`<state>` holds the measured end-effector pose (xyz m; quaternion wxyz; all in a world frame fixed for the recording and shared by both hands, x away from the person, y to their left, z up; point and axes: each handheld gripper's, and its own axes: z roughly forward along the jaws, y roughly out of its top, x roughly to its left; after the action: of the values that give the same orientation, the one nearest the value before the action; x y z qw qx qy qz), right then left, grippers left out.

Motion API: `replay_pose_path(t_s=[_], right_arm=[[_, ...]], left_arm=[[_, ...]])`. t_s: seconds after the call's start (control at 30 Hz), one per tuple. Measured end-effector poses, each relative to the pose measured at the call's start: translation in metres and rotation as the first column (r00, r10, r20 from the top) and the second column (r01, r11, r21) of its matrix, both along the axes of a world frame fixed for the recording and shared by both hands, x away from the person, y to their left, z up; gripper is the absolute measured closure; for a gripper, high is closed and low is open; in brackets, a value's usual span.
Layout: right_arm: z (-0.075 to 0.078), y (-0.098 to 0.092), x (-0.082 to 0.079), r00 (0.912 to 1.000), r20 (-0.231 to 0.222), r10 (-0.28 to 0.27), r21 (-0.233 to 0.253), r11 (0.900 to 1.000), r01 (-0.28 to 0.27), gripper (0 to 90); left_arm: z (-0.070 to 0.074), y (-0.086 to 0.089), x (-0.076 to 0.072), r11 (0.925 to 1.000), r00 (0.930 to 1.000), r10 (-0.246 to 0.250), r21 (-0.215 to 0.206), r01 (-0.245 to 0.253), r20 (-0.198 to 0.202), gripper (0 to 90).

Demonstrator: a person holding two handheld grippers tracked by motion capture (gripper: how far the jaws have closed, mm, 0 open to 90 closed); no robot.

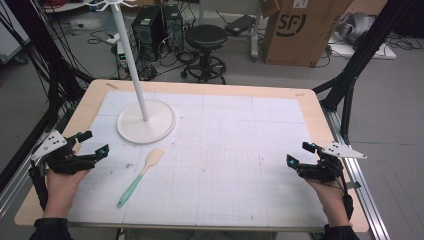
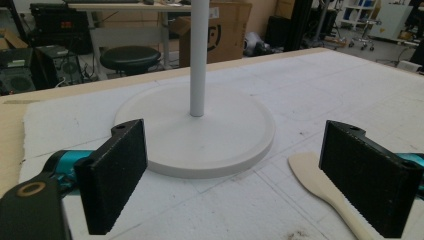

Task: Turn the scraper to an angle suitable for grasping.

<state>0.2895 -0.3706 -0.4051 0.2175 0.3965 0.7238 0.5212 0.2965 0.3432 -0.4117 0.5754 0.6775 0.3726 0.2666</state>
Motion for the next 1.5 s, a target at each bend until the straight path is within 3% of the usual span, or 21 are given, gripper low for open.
replay_pose_path(t_s=[0.3,0.57,1.1,1.2,1.43,1.5], right_arm=[[-0.002,-0.002,0.0,0.9999,-0.009,-0.009,-0.004,1.0,0.009,13.8],[-0.004,0.0,0.001,0.9998,-0.02,-0.007,-0.02,1.0,0.007,13.9],[-0.006,-0.002,0.003,0.999,-0.044,-0.011,-0.018,1.0,0.011,13.9],[-0.006,-0.002,0.002,0.9988,-0.048,-0.012,-0.023,1.0,0.011,14.0],[-0.008,-0.002,0.003,0.9984,-0.056,-0.009,-0.028,1.0,0.007,14.2],[-0.009,-0.002,0.003,0.998,-0.062,-0.011,-0.027,1.0,0.009,14.2]], left_arm=[[0.001,-0.002,-0.001,0.9999,1.0,-0.004,0.015,0.004,0.008,12.5],[0.004,-0.011,-0.004,0.9985,0.9992,-0.04,0.037,0.04,-0.001,14.8],[0.006,-0.06,-0.008,0.9875,0.9896,-0.101,0.111,0.112,-0.102,18.7],[0.003,-0.068,-0.01,0.9833,0.9847,-0.12,0.121,0.136,-0.126,25.6],[-0.004,-0.09,-0.015,0.9807,0.9771,-0.075,0.163,0.108,-0.199,33.1],[-0.006,-0.095,-0.014,0.9754,0.9718,-0.065,0.191,0.11,-0.227,34.2]])
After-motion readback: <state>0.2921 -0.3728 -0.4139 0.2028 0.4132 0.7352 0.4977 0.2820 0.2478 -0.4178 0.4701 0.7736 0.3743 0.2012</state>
